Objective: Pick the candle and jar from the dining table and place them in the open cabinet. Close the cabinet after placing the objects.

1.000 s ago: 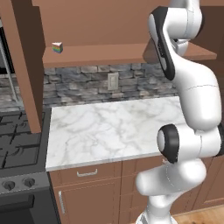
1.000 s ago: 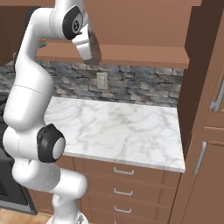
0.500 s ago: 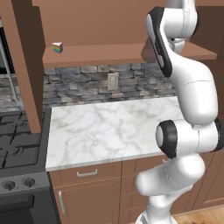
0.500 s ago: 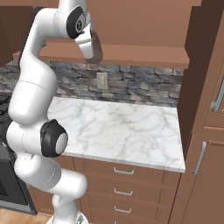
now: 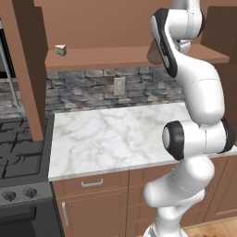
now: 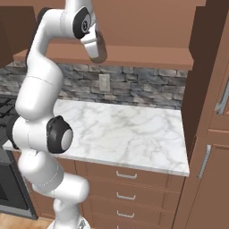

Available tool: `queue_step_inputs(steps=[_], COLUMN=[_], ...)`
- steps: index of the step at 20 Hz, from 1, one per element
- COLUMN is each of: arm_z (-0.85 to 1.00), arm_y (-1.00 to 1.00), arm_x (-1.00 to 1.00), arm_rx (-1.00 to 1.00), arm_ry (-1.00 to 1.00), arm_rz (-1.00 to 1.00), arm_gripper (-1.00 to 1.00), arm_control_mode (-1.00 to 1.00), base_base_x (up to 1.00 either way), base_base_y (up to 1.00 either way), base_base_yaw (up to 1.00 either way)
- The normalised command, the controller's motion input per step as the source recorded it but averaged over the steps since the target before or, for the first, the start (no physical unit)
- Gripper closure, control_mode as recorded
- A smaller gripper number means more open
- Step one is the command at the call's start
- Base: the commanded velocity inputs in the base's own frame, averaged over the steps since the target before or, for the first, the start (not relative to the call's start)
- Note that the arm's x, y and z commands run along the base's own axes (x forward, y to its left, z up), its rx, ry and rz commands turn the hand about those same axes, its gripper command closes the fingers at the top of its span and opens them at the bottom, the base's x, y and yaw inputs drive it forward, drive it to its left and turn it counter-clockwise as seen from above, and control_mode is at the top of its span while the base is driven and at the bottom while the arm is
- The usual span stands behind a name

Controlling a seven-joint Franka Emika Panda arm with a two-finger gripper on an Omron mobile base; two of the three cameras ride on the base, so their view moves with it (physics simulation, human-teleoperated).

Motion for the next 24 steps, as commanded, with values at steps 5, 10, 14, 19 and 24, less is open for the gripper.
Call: queue_step_inputs(steps=[5, 10, 14, 19, 24], arm_z=[-0.02, -0.04, -0.05, -0.05, -0.01], arm_y=[0.0, 0.0, 0.0, 0.0, 0.0], arm_x=[0.21, 0.19, 0.2, 0.2, 0.21], arm_rx=[0.0, 0.0, 0.0, 0.0, 0.0], arm_ry=[0.0, 0.0, -0.01, 0.0, 0.0], arm_rz=[0.0, 0.0, 0.0, 0.0, 0.0], arm_gripper=[1.0, 1.0, 1.0, 1.0, 1.0], arm_control_mode=[-1.0, -1.0, -1.0, -1.0, -1.0], base_base_x=[0.0, 0.0, 0.0, 0.0, 0.0], base_base_y=[0.0, 0.0, 0.0, 0.0, 0.0], base_base_yaw=[0.0, 0.0, 0.0, 0.0, 0.0])
